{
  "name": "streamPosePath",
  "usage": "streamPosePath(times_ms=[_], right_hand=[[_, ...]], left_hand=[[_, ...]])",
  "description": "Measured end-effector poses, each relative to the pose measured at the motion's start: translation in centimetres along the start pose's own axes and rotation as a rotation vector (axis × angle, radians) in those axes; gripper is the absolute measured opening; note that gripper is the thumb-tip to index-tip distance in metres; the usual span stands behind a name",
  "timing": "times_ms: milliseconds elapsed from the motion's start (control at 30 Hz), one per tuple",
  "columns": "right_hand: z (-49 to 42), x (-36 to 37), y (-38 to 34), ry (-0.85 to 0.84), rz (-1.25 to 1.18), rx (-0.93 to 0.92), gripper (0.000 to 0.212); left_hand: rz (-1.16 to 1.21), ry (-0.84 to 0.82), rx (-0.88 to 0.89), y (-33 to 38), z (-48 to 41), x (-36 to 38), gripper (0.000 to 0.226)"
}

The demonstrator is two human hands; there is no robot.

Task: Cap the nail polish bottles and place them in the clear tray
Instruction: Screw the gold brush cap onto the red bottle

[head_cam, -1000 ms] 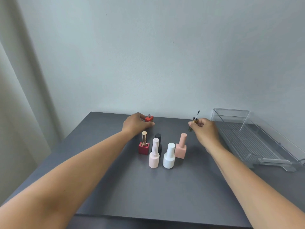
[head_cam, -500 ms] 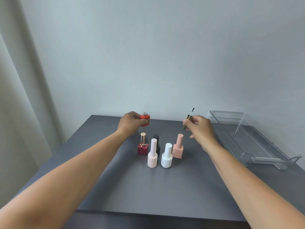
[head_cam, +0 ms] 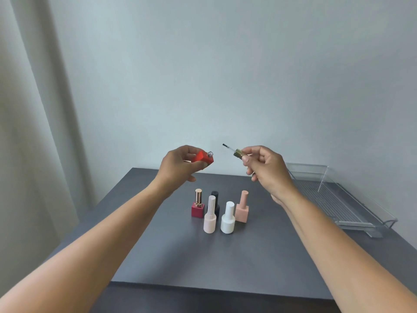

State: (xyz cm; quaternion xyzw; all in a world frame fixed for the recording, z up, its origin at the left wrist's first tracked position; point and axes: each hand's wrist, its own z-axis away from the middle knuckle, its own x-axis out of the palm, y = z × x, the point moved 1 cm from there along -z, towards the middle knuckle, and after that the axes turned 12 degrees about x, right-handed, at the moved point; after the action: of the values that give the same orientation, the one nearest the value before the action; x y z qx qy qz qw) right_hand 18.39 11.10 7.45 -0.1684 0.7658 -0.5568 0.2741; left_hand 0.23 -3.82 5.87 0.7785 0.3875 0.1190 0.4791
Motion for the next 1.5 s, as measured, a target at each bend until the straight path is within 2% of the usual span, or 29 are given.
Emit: streamPosePath(times_ms=[633,833,1000,1267,1500], right_hand=[[2.2,0.5,-1.5,-0.007,0.175,-0.07,0.014],[2.3,0.8,-1.7,0.017,0.214,-0.098,0.023],[2.7,1.0,-1.9,0.009,0.237,-0.12,0.03],[2.8,0.7,-1.7,-0.003,0.203,-0.117,0.027],[2.3,0.3,-1.3,0.022,0.206,-0.102,0.012]], left_hand=[[-0.137,-0.035,0.071,2.2,1.7,0.1,0.023],[-0.268,-0.049,0.111,2.6,2.3,0.4,0.032],[-0.333,-0.099,0.169,3.6,3.0,1.0,0.049],[-0.312,-0.06,0.137,2.8,2.7,1.7,0.029],[-0.297,-0.05,0.144,3.0,3.0,2.0,0.03]])
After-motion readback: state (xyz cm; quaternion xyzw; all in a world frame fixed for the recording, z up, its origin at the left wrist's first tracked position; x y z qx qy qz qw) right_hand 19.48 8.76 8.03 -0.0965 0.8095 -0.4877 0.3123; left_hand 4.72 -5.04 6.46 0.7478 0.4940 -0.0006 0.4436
